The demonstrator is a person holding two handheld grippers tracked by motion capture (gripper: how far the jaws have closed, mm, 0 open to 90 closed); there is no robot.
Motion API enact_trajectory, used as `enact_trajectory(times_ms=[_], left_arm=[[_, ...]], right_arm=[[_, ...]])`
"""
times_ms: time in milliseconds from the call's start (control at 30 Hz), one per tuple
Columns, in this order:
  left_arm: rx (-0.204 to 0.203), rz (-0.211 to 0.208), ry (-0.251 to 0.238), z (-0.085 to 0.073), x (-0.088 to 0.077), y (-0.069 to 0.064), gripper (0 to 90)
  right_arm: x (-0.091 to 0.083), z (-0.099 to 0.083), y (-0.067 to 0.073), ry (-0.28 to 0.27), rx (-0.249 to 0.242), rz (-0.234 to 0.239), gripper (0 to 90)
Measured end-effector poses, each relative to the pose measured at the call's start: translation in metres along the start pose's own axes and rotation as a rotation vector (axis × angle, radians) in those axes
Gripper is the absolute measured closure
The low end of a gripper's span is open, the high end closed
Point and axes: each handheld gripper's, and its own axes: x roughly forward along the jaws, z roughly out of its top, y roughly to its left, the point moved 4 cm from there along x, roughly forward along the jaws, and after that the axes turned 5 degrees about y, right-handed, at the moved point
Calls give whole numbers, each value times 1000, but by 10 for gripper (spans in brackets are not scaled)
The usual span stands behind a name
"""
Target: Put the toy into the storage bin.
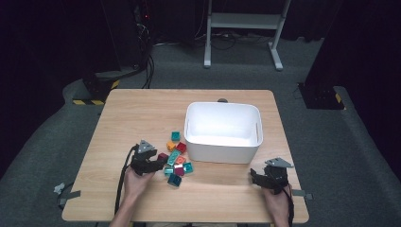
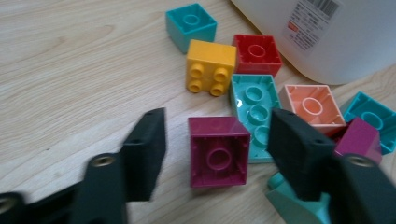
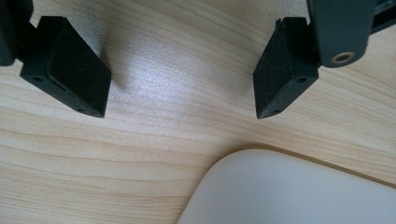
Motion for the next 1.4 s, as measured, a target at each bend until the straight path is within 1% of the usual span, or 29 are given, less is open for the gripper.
enact_trajectory(times_ms=[100, 200, 267, 367, 467, 500, 600, 633, 667, 900, 1100, 1233, 1400], left_arm=[[0, 12, 12, -1, 6, 0, 432], [-5, 10, 15, -3, 10, 0, 467], [-11, 6, 12, -3, 11, 0, 503], [-4, 4, 7, -3, 12, -1, 553], [-11, 1, -1, -4, 12, -1, 562], [-20, -1, -5, -4, 11, 1, 574], [-20, -3, -2, -4, 10, 1, 575], [-9, 2, 5, -4, 9, 0, 575], [-6, 3, 5, -5, 9, 0, 575], [-20, -8, 4, -4, 9, 3, 576], [-14, 1, -1, -4, 8, 4, 573], [-17, -2, -7, -3, 7, 4, 567], [-18, 7, -8, -3, 6, 5, 583]], right_arm=[[0, 0, 0, 0, 0, 0, 194], [0, 0, 0, 0, 0, 0, 194], [0, 0, 0, 0, 0, 0, 194], [0, 0, 0, 0, 0, 1, 194], [0, 0, 0, 0, -1, 1, 194], [0, 0, 0, 0, -1, 1, 194], [0, 0, 0, 0, -1, 1, 195], [0, 0, 0, 0, -1, 1, 194], [0, 0, 0, 0, -1, 1, 195], [0, 0, 0, -1, -1, 2, 195], [0, 0, 0, -1, -1, 1, 195], [0, 0, 0, -1, -1, 2, 195], [0, 0, 0, -1, -1, 2, 195]])
